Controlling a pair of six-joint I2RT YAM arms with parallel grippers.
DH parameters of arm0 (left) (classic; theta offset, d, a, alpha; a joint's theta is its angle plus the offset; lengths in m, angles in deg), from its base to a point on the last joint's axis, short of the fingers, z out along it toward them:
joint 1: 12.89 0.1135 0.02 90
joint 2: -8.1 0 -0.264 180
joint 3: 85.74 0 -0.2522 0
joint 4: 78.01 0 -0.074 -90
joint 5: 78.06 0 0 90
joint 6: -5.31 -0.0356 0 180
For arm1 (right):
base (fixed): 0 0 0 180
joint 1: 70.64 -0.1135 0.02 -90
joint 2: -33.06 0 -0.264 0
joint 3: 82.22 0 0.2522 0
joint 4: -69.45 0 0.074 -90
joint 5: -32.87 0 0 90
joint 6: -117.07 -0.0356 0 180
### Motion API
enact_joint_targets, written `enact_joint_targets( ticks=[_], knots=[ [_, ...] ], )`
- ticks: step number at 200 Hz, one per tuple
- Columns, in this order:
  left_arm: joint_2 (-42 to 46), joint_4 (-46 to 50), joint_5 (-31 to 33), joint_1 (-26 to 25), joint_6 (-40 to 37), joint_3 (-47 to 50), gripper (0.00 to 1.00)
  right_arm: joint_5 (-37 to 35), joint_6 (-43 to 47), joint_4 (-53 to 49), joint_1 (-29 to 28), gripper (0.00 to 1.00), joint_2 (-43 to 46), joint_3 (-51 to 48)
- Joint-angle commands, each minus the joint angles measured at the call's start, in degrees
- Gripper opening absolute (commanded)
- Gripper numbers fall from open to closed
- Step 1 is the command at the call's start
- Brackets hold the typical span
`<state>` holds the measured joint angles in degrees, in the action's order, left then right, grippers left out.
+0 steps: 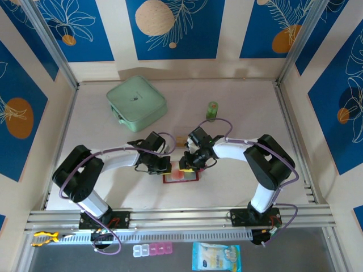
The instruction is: Take the credit cards out of the card holder
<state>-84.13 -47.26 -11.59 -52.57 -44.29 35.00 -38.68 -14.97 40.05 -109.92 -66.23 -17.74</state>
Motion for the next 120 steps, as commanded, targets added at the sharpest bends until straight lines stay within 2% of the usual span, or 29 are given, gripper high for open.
enact_joint_targets(
  ticks=[1, 52, 120],
  knots=[
    [-1.1, 2.3, 1.0, -0.4, 0.0, 0.0, 0.00, 2.7, -1.0, 1.1, 0.3, 0.26, -0.7, -0.8],
    [-1.3, 2.1, 1.0, -0.4, 0.1, 0.0, 0.00, 5.8, -2.6, 4.9, 1.3, 0.25, 1.1, -2.7],
    [-1.1, 2.1, 1.1, -0.4, 0.2, 0.1, 0.00, 9.3, -4.2, 10.7, 2.5, 0.18, 1.5, -5.5]
  ],
)
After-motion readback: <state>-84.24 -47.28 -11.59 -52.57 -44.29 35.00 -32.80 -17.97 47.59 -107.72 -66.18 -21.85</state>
